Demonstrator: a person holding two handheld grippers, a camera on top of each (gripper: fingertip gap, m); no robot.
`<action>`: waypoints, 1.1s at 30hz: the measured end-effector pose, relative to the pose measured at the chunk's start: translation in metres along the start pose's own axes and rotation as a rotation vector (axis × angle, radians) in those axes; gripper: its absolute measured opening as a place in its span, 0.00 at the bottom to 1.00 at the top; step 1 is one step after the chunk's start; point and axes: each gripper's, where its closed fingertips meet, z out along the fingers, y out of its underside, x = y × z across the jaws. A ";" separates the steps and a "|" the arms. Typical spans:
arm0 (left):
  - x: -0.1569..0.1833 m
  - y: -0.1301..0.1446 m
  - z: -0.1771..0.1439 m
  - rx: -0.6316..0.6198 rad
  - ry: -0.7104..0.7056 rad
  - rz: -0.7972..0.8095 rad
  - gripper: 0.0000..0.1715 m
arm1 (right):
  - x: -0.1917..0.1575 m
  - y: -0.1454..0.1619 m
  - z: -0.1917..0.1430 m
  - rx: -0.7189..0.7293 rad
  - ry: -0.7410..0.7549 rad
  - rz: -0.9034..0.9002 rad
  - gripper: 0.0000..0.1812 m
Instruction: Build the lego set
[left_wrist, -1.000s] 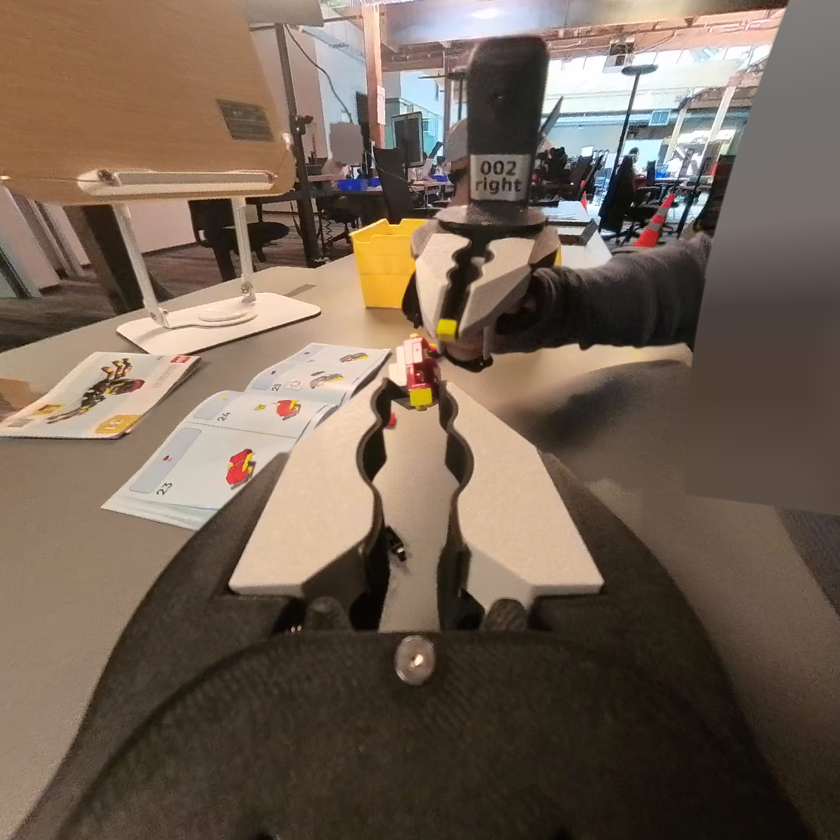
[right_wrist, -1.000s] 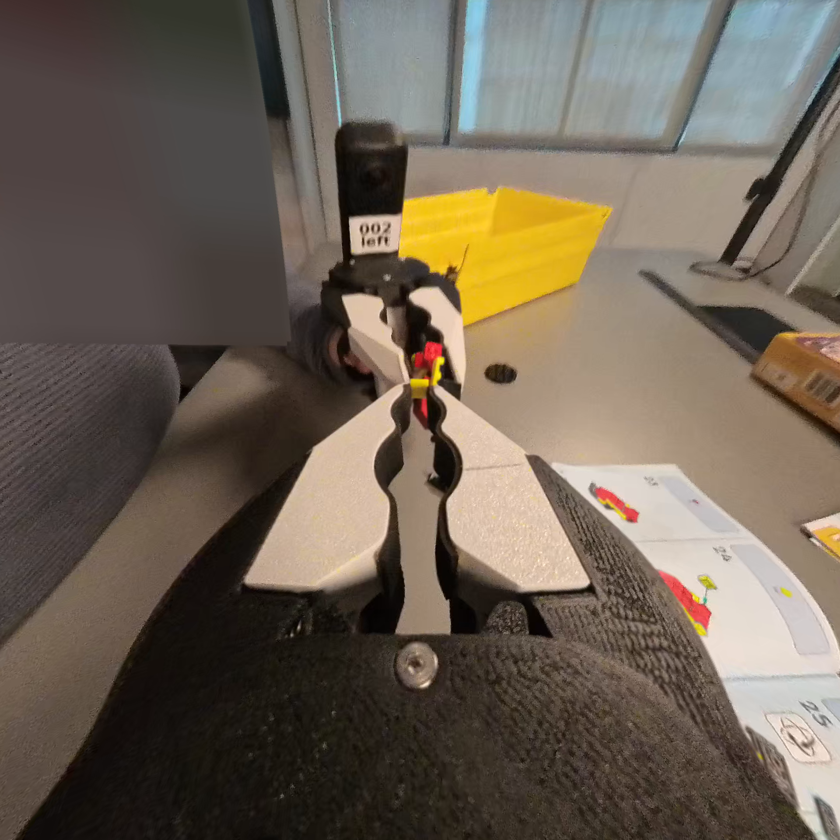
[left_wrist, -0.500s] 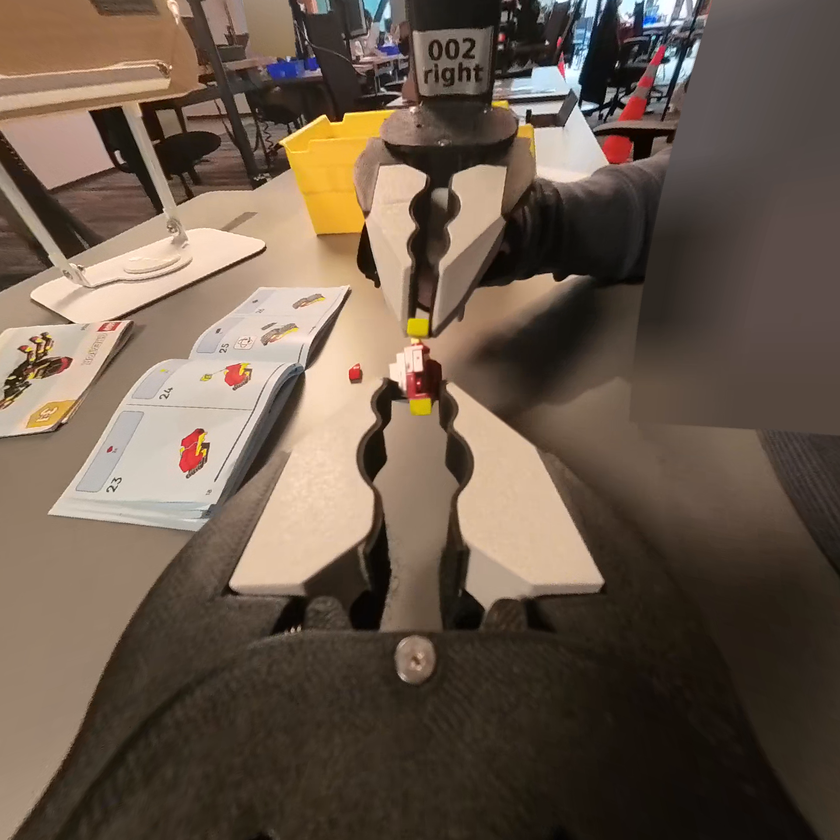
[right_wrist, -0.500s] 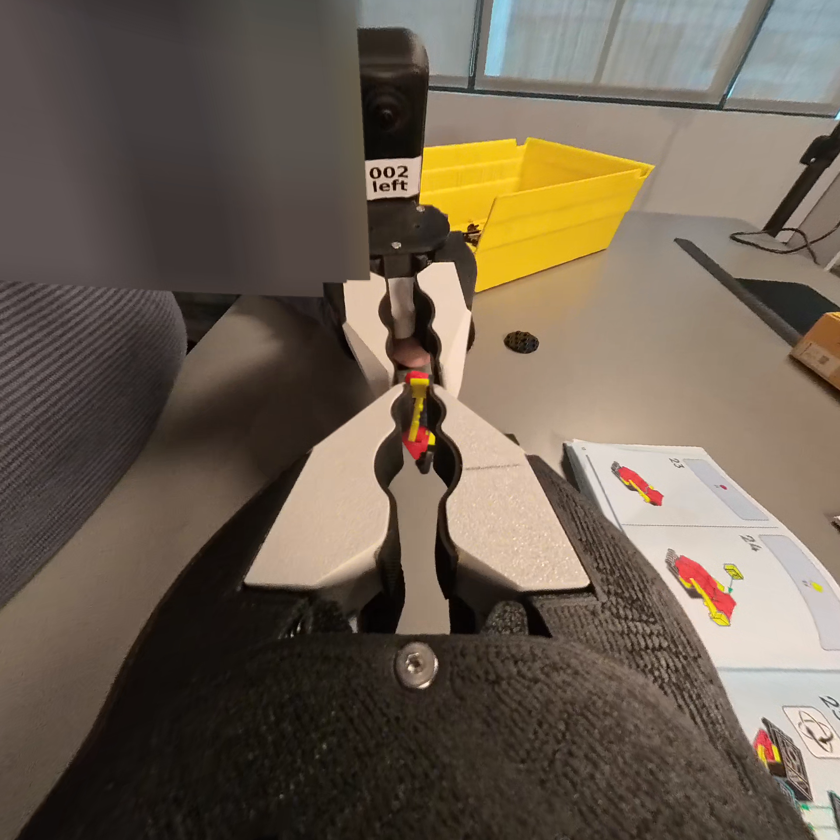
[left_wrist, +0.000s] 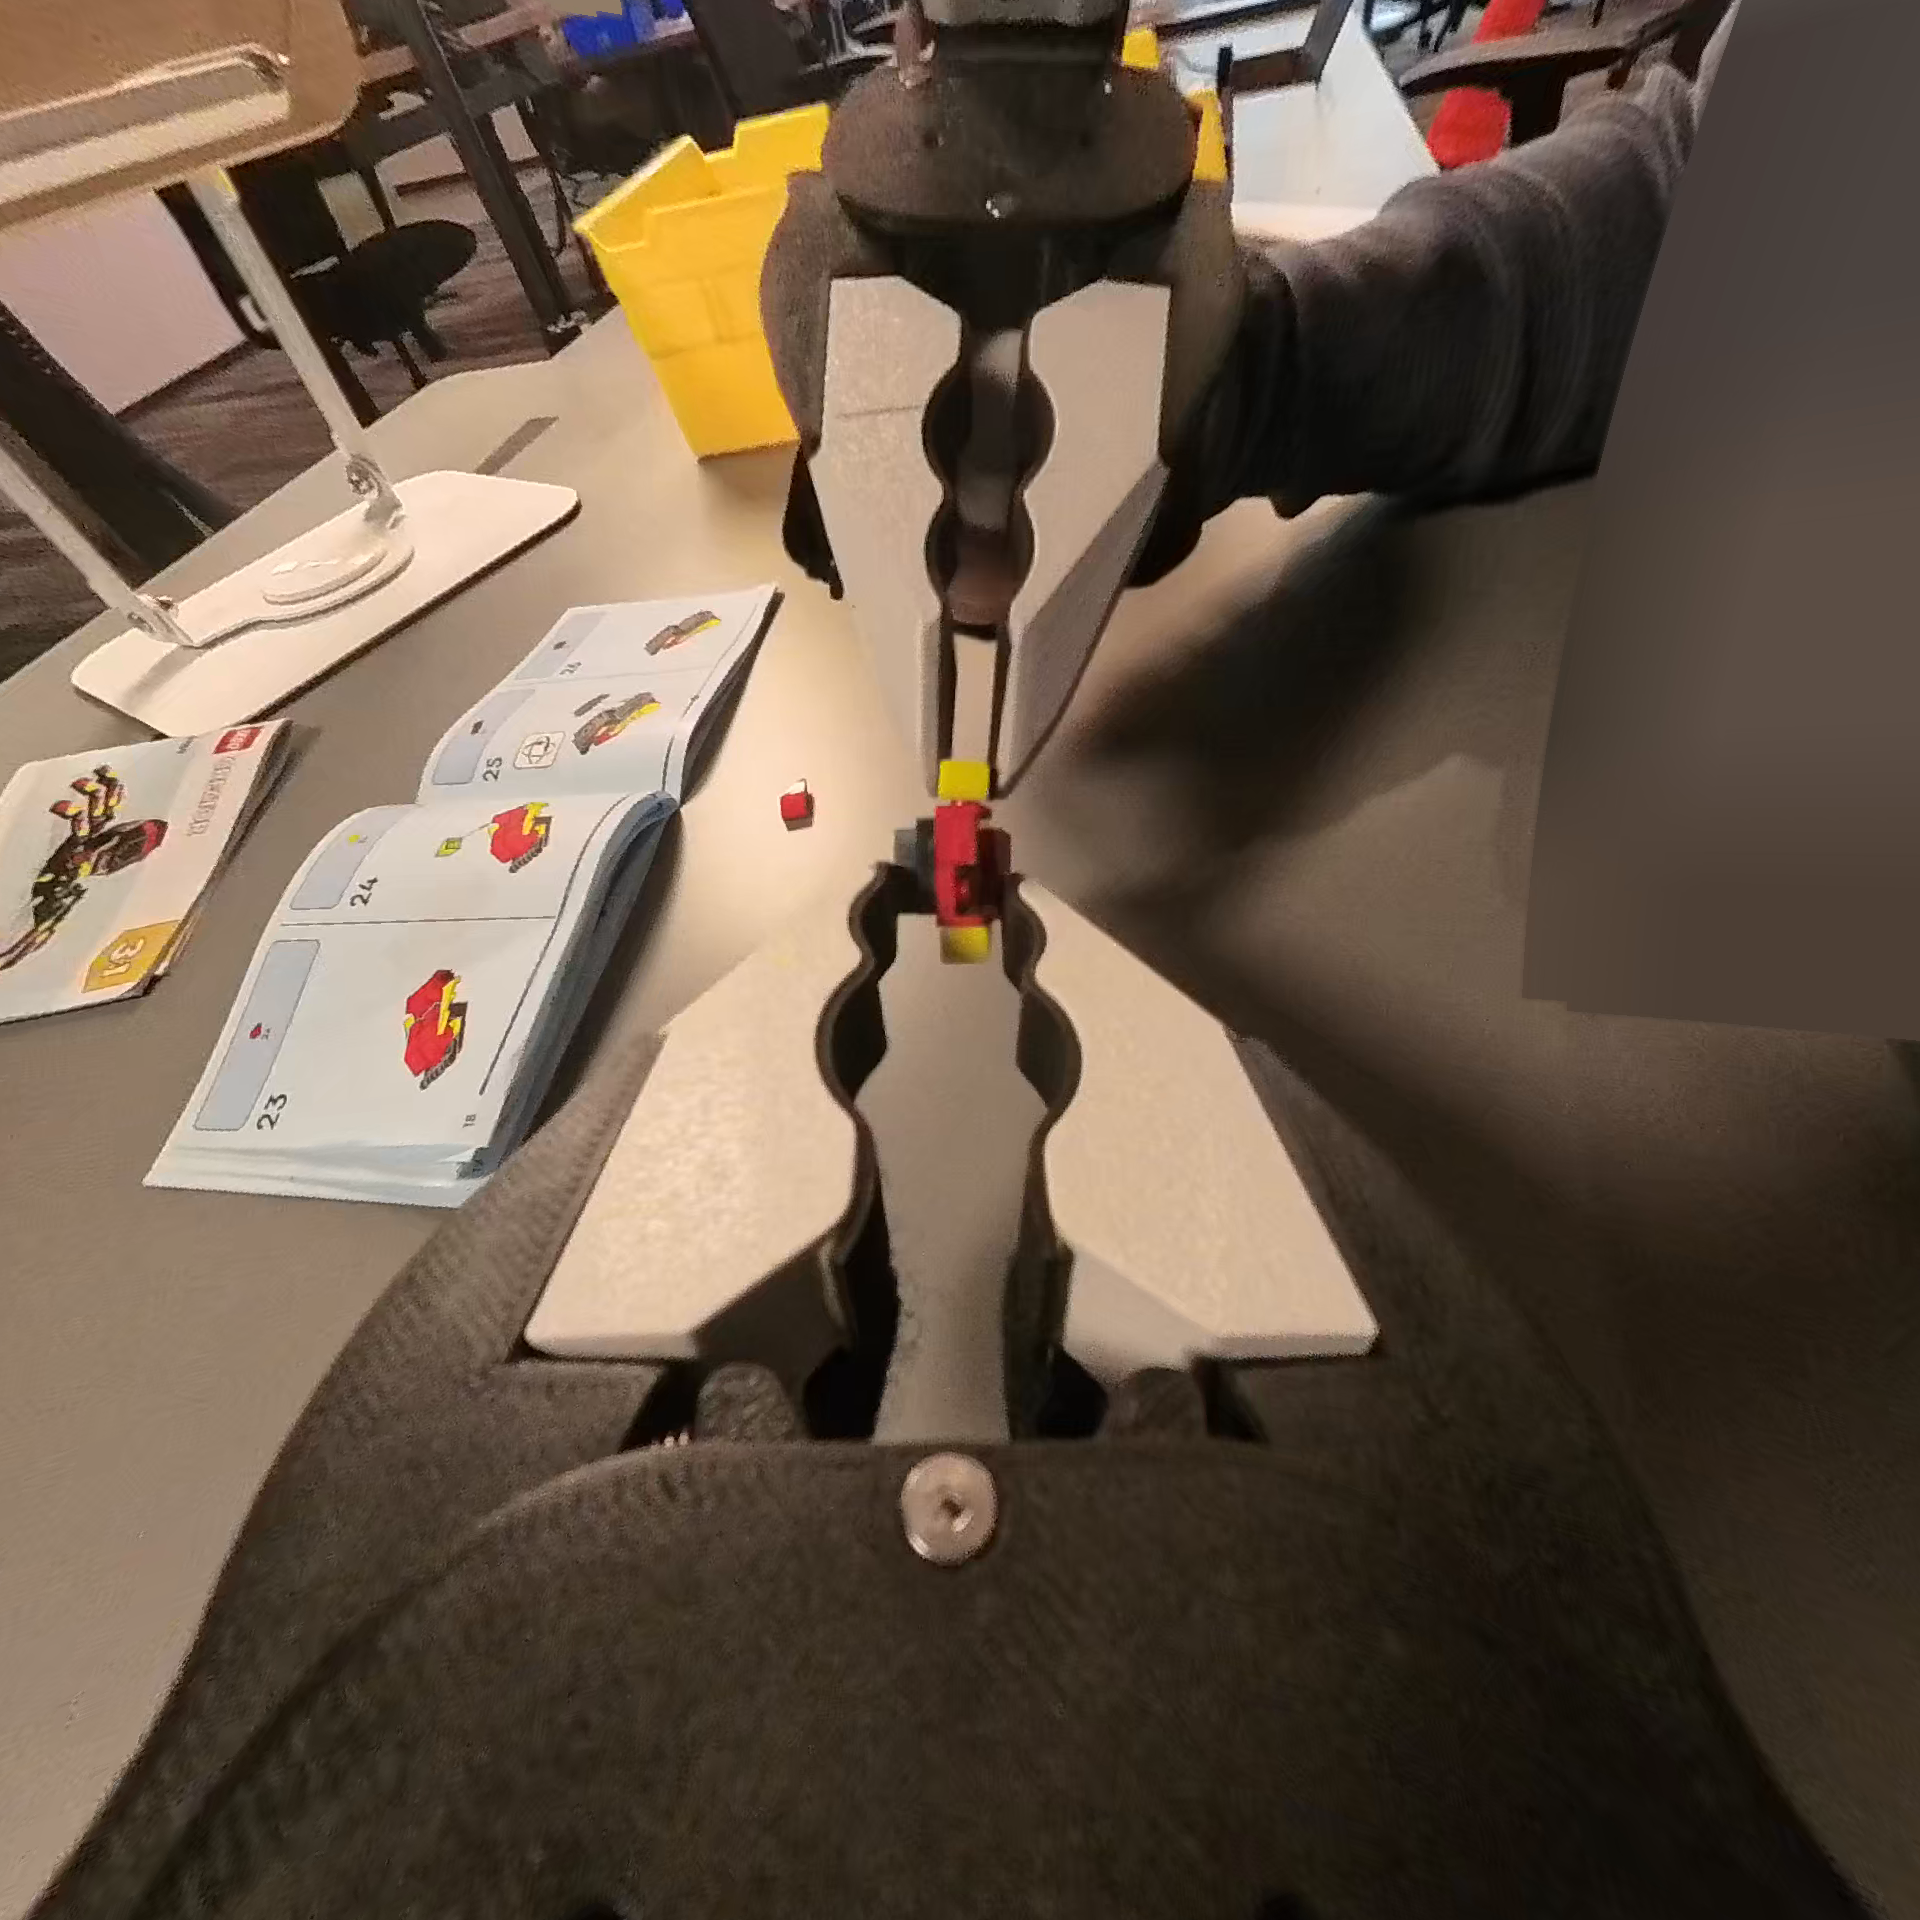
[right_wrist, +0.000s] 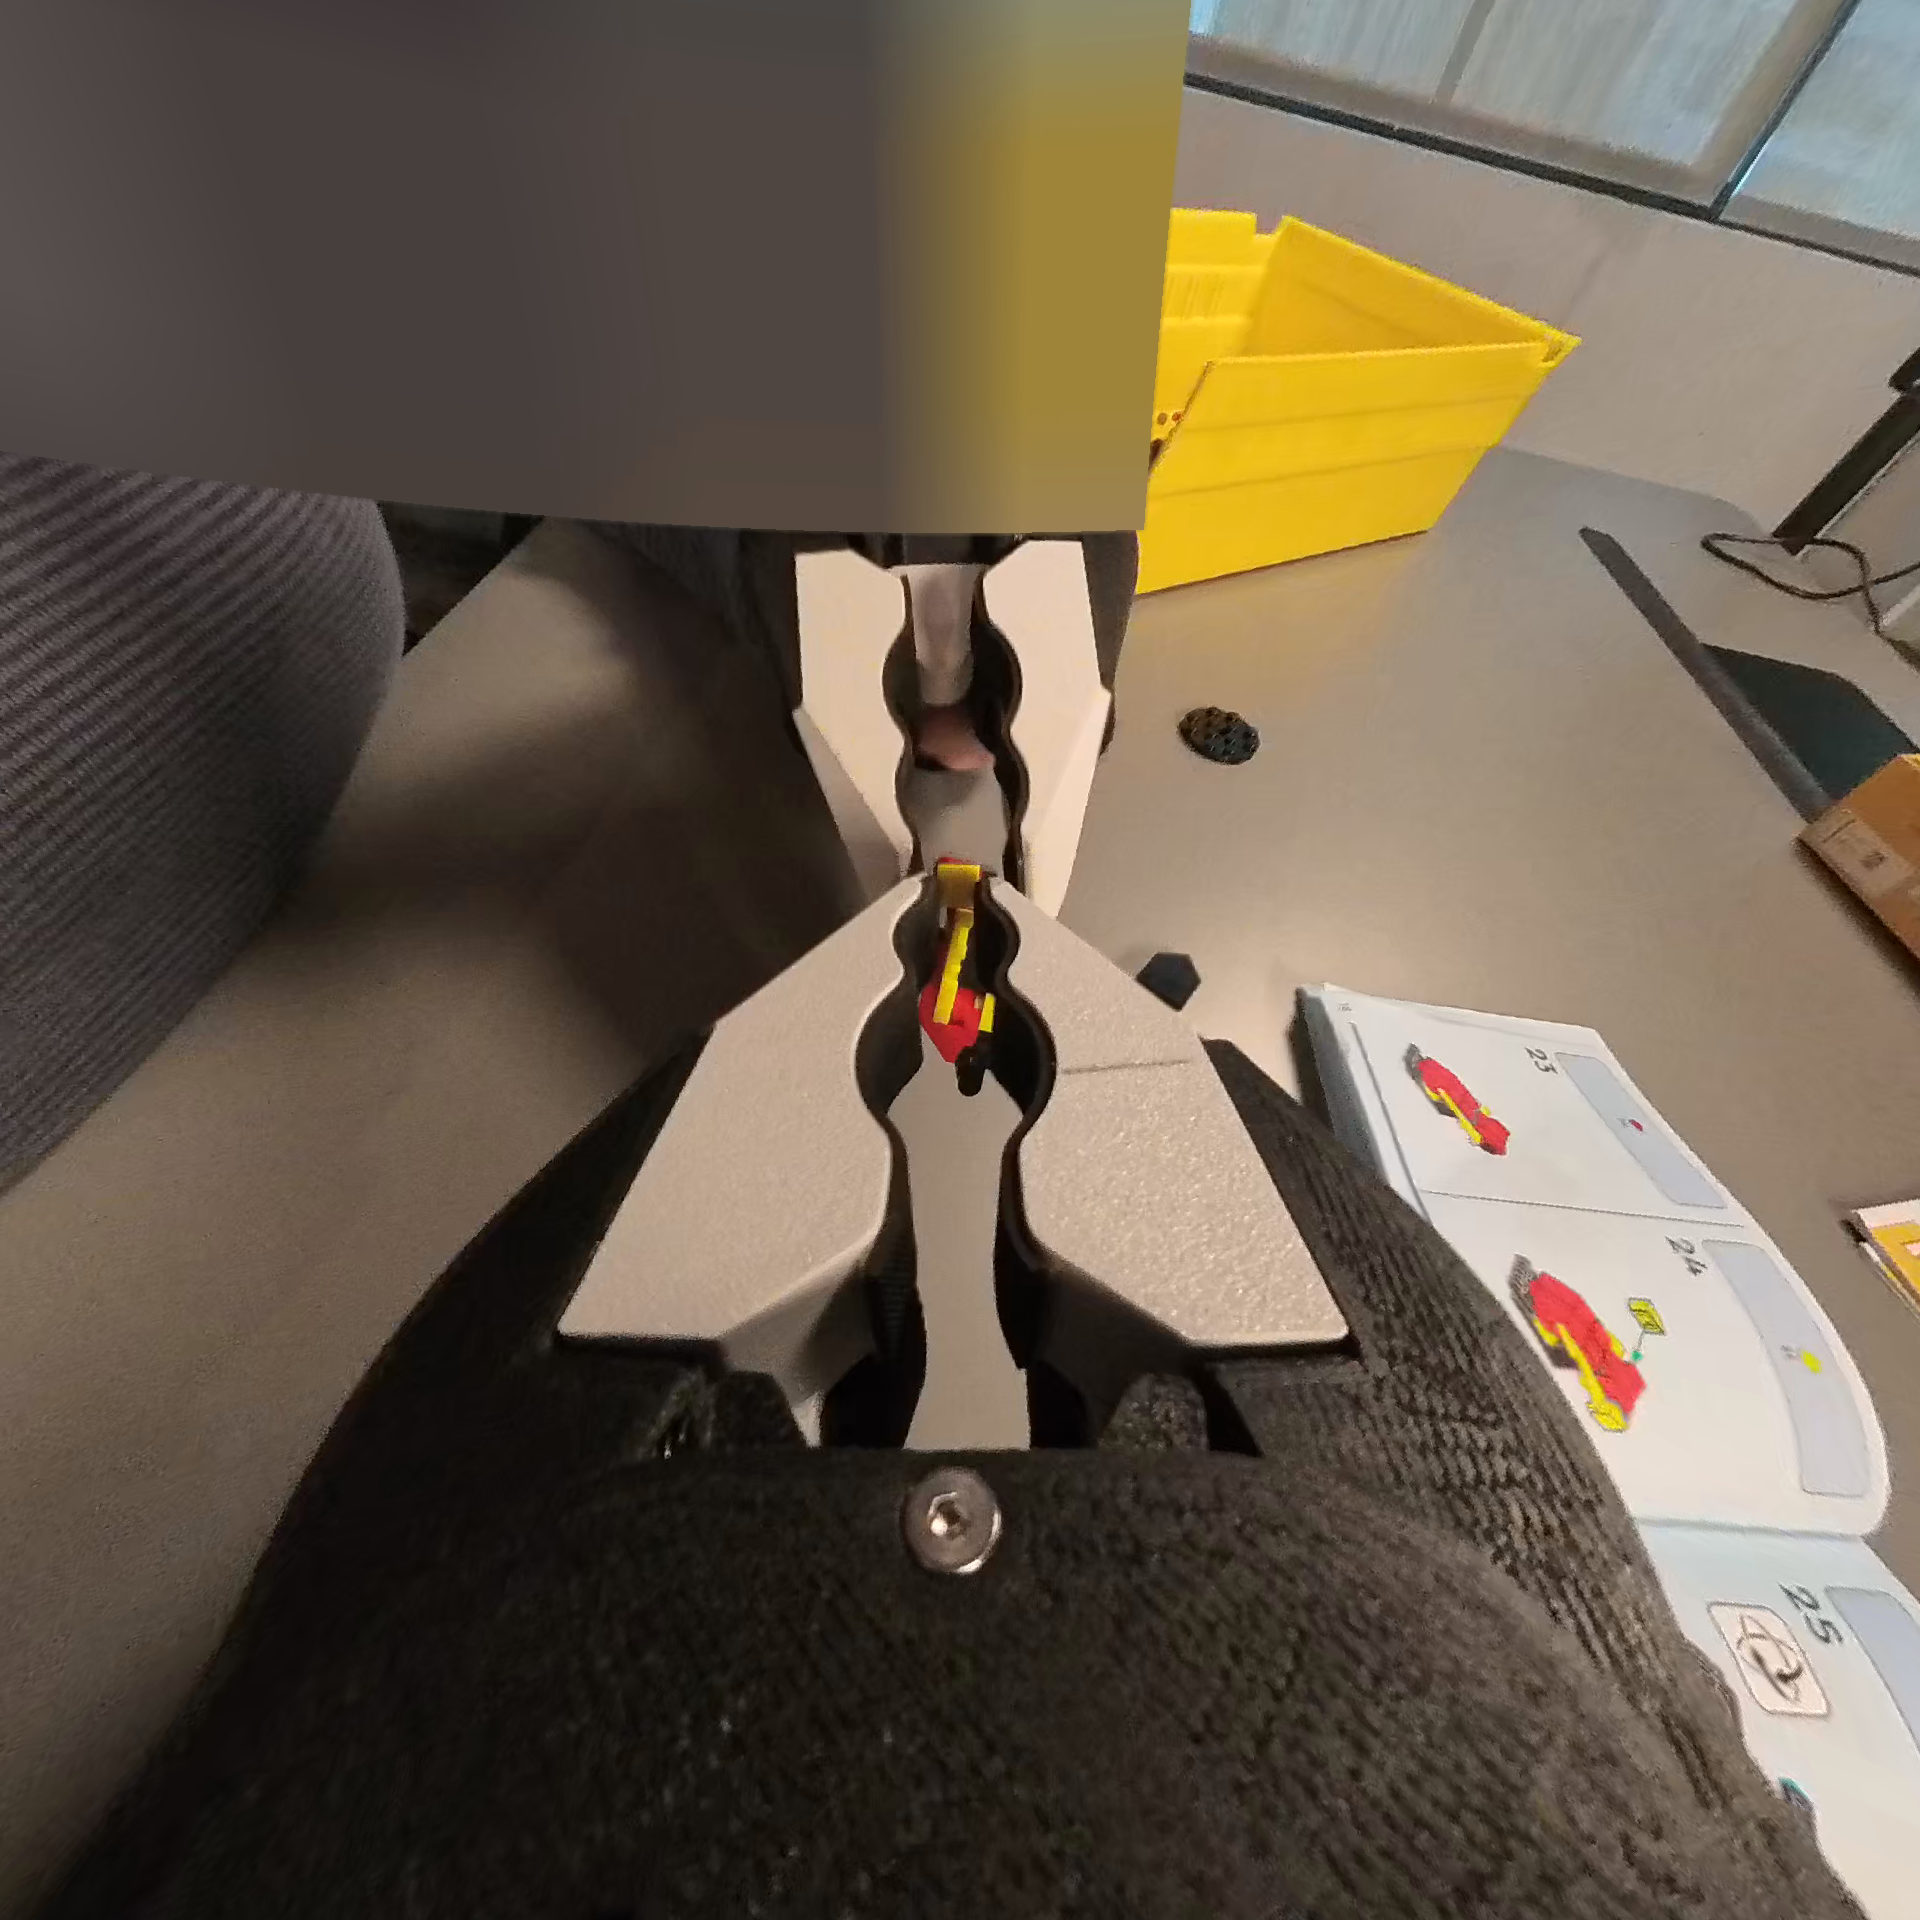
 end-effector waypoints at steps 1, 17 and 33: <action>0.001 0.002 0.001 -0.019 0.000 0.014 0.11 | -0.001 0.003 0.001 -0.013 -0.002 -0.005 0.02; 0.010 0.033 0.014 -0.240 -0.006 0.146 0.11 | -0.008 0.036 0.019 -0.378 0.032 -0.051 0.02; 0.016 0.039 0.000 -0.246 0.144 0.023 0.12 | -0.004 0.037 0.018 -0.304 0.024 0.031 0.02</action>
